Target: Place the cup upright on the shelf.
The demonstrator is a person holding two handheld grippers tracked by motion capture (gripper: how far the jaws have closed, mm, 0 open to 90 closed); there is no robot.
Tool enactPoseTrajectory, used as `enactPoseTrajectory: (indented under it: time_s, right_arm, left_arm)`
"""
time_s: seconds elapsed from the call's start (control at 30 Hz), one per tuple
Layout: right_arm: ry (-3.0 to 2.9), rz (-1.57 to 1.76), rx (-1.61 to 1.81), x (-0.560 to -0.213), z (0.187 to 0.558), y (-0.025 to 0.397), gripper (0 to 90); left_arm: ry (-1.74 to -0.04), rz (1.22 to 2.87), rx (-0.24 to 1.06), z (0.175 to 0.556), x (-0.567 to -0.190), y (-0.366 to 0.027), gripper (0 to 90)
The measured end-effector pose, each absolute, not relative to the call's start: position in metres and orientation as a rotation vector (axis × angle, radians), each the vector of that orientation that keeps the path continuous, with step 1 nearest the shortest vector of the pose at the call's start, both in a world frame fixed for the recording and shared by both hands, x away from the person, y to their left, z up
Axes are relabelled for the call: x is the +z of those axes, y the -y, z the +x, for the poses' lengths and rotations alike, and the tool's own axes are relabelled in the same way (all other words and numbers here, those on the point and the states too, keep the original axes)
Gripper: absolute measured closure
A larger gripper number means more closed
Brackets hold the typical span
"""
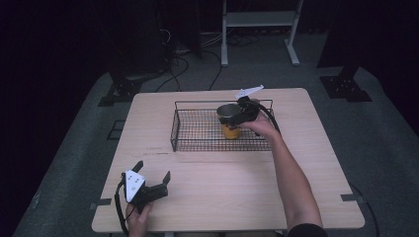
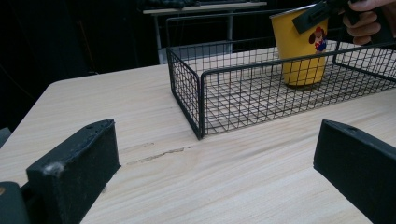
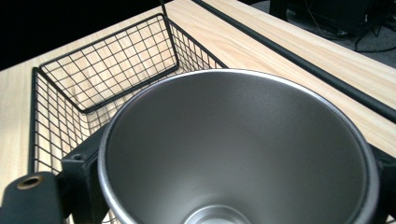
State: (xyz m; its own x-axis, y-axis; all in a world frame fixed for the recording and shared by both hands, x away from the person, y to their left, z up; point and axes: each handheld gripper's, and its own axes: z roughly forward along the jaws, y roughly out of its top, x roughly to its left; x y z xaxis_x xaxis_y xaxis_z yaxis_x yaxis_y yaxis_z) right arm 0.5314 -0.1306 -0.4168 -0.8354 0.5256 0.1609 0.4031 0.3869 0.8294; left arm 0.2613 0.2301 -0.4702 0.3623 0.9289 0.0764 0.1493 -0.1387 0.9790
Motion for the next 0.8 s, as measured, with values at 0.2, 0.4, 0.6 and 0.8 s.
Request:
enactPoseTrajectory:
  time_s: [0.2,0.4,0.6,0.8]
  right_arm:
    - [-2.504,0.775,1.424,-0.418,0.528,0.127,9.7]
    - [-2.496,0.743,1.425,-0.419,0.525,0.129,9.6]
    - [-2.490,0.727,1.423,-0.421,0.523,0.133,9.4]
    - [-2.487,0.723,1.405,-0.421,0.520,0.135,8.0]
  left_arm:
    - [-0.998,1.566,0.924,0.261,-0.470,-0.230,0.0]
    - [-0.999,1.566,0.924,0.261,-0.470,-0.230,0.0]
    - [-0.999,1.568,0.925,0.261,-0.470,-0.230,0.0]
    - [-0.998,1.569,0.928,0.261,-0.470,-0.230,0.0]
